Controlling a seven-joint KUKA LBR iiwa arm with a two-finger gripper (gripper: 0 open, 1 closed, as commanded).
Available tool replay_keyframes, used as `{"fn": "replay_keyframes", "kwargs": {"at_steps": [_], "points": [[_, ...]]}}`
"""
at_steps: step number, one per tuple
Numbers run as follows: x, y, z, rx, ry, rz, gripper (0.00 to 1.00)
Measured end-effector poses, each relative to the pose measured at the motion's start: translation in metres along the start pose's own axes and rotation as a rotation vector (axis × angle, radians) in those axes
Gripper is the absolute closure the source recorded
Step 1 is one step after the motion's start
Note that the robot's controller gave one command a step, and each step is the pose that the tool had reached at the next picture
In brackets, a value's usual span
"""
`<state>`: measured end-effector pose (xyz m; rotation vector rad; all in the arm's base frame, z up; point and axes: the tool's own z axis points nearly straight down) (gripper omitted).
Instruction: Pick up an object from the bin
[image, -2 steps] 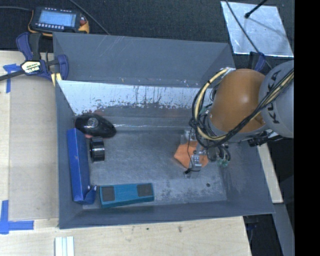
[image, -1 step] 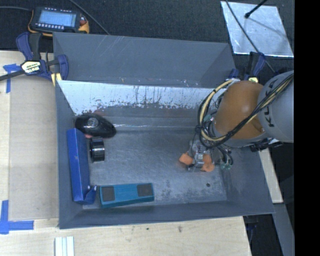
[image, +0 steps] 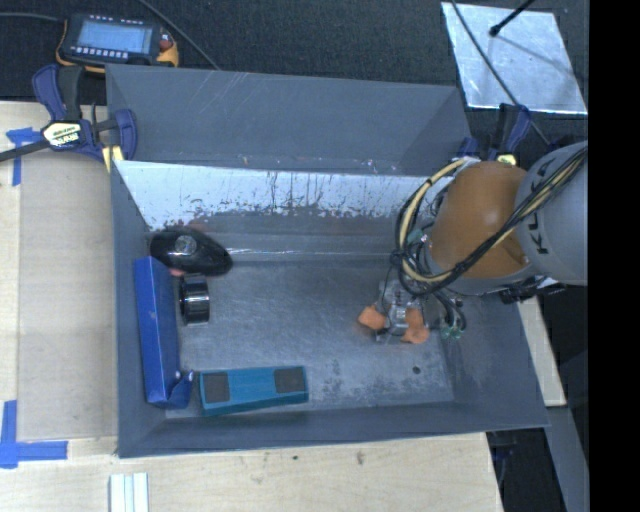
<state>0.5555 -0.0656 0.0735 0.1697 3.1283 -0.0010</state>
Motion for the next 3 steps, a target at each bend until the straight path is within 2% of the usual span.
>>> {"fn": "replay_keyframes", "kwargs": {"at_steps": [1,2,3], "points": [[0.0,0.0,0.0,0.0,0.0,0.0,1.0],[0.004,-0.084,0.002,0.001,0.001,-0.069,1.0],[0.004,-0.084,0.002,0.0,0.001,-0.067,1.0]]}}
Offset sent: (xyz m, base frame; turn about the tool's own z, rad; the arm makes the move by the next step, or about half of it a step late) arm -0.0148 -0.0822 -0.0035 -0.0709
